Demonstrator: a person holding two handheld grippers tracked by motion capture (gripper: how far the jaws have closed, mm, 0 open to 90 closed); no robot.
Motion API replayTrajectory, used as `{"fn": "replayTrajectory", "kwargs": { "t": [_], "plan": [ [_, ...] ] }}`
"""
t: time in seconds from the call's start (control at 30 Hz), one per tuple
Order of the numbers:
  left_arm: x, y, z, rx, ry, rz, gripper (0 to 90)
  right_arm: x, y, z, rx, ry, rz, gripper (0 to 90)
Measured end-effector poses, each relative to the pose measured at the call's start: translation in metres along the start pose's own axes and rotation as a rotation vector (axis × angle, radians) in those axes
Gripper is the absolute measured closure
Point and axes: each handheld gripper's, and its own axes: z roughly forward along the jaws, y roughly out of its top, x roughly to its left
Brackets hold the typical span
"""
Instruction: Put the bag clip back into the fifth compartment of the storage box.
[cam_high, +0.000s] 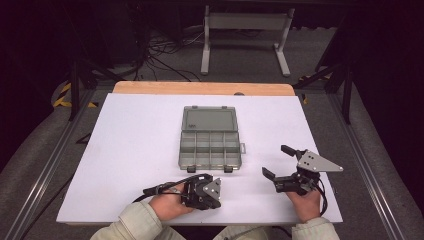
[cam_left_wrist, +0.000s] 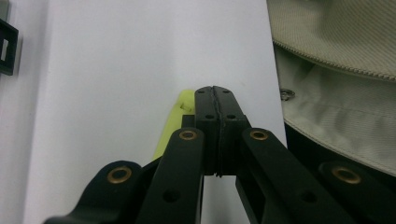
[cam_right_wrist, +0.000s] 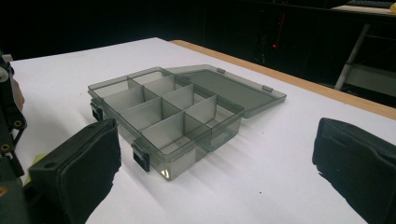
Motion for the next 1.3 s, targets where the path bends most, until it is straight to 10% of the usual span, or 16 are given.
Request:
{"fn": "replayTrajectory", "kwargs": {
  "t": [0.93,1.3],
  "plan": [
    [0.010,0.002,0.003,-0.040,0.038,-0.048,89.8,0.000,0.000,0.000,-0.001,0.004,0.004,1.6],
    [0.009,0.001,-0.016,-0.103,0.063,-0.105,33.5,-0.001,0.000,-0.001,-0.002,0.004,0.006,1.7]
  ]
}}
